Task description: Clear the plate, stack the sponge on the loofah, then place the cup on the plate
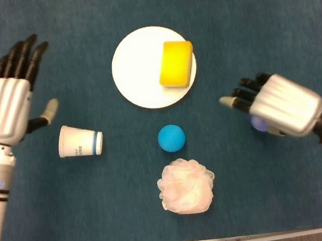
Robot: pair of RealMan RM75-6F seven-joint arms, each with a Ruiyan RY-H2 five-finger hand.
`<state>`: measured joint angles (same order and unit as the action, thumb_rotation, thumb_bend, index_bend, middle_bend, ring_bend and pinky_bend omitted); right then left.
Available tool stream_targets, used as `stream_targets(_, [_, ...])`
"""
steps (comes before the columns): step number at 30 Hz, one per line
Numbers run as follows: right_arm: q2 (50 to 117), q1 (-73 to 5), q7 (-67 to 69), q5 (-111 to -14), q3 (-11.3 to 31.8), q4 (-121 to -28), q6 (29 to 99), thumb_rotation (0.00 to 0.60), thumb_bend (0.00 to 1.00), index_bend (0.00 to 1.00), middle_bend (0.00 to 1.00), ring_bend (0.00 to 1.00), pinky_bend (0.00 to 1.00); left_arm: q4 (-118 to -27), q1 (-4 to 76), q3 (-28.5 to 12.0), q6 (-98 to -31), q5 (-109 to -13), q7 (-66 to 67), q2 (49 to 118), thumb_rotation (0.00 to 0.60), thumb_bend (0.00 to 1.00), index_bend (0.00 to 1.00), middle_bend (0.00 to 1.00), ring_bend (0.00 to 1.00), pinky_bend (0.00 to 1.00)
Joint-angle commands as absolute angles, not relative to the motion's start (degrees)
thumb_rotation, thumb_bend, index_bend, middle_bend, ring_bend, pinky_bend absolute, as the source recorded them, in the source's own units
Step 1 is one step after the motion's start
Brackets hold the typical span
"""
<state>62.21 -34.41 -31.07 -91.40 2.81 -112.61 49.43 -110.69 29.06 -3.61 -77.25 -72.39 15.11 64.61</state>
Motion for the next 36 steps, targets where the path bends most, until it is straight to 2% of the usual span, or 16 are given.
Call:
stream_targets(1, [64.95, -36.88, -34.66, -88.82, 3.65, -112.95, 46.26, 0.600, 0.00, 0.19, 0.32, 0.23, 0.40, -110.91, 27.78, -3.27, -77.97, -73.13, 15.53, 63.44, 0.600, 0.32, 0.04, 0.01, 0.00, 0.13])
stream_targets(8, [71.29, -41.22, -42.54, -82.87, 4.74, -111.18, 41.93, 0.600, 0.00, 0.19, 0.32, 0.23, 0.40, -111.23, 25.22, -3.13, -79.57, -74.56, 15.06, 61.68, 0.600, 0.32, 0.04, 0.01, 0.00, 0.13])
stream_targets(14, [77.02, -44.14, -49.06, -77.64, 4.82, -109.23, 41.31, 0.600, 0.00, 0.19, 0.32, 0.23, 0.40, -111.57, 23.54, -3.29, -79.91, -75.20, 13.50, 60.41, 0.600, 0.32, 0.04, 0.01, 0.00, 0.13])
stream_targets(28, [89.45, -50.37, -61.16, -65.70, 3.25, -102.08, 44.44, 0.600, 0.00, 0.19, 0.32, 0.23, 0.39, -113.39, 20.84, -3.38, -80.12, -78.24, 11.42, 58.12, 0.600, 0.32, 0.04, 0.00, 0.00, 0.13])
stream_targets(36, [94.09, -52.81, -63.45, -61.70, 2.26, -98.60, 46.55, 0.600, 0.00, 0.19, 0.32, 0.21, 0.37, -113.08, 19.79, -3.80, -79.73, -78.59, 9.52, 57.44, 0.600, 0.32, 0.04, 0.00, 0.00, 0.13])
